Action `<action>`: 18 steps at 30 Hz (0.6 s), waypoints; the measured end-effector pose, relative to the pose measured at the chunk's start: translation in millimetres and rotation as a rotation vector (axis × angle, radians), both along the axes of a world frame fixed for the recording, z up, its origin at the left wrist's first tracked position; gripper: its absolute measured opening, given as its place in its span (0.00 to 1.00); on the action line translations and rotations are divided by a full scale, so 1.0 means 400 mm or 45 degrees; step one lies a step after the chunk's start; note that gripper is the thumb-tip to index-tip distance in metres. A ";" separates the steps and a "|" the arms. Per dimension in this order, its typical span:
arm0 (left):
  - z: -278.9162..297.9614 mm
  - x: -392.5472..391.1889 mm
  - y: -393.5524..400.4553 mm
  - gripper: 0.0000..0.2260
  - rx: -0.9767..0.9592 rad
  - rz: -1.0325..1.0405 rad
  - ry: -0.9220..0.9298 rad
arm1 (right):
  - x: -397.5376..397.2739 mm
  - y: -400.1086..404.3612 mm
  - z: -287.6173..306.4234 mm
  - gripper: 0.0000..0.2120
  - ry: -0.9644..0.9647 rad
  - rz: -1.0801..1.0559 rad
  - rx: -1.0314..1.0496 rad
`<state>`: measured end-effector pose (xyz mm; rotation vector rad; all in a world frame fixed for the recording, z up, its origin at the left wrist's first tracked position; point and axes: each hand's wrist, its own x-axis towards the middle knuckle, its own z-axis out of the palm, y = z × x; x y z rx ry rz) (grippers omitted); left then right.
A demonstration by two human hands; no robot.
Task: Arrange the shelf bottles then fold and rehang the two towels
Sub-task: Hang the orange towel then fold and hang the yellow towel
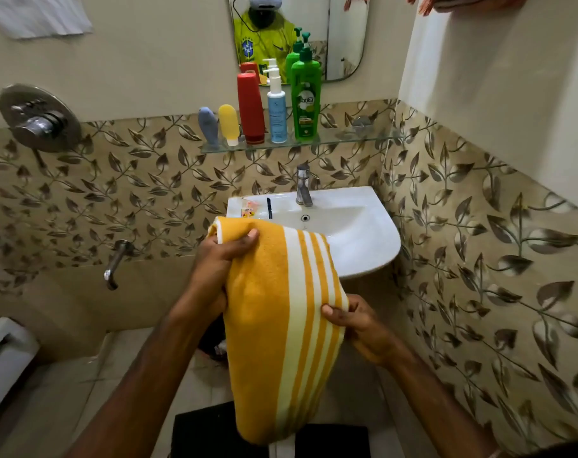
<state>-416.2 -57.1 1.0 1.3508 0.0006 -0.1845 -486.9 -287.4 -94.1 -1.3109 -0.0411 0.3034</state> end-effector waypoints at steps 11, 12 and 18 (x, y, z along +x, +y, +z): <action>-0.104 -0.085 0.068 0.34 -0.481 -0.267 0.274 | 0.042 0.052 0.130 0.31 -0.019 0.045 0.353; -0.129 -0.099 0.073 0.36 -0.500 -0.316 0.254 | 0.050 0.047 0.140 0.32 -0.016 0.032 0.400; -0.230 -0.136 0.104 0.49 -0.594 -0.631 0.205 | 0.075 0.012 0.202 0.24 -0.001 -0.019 0.610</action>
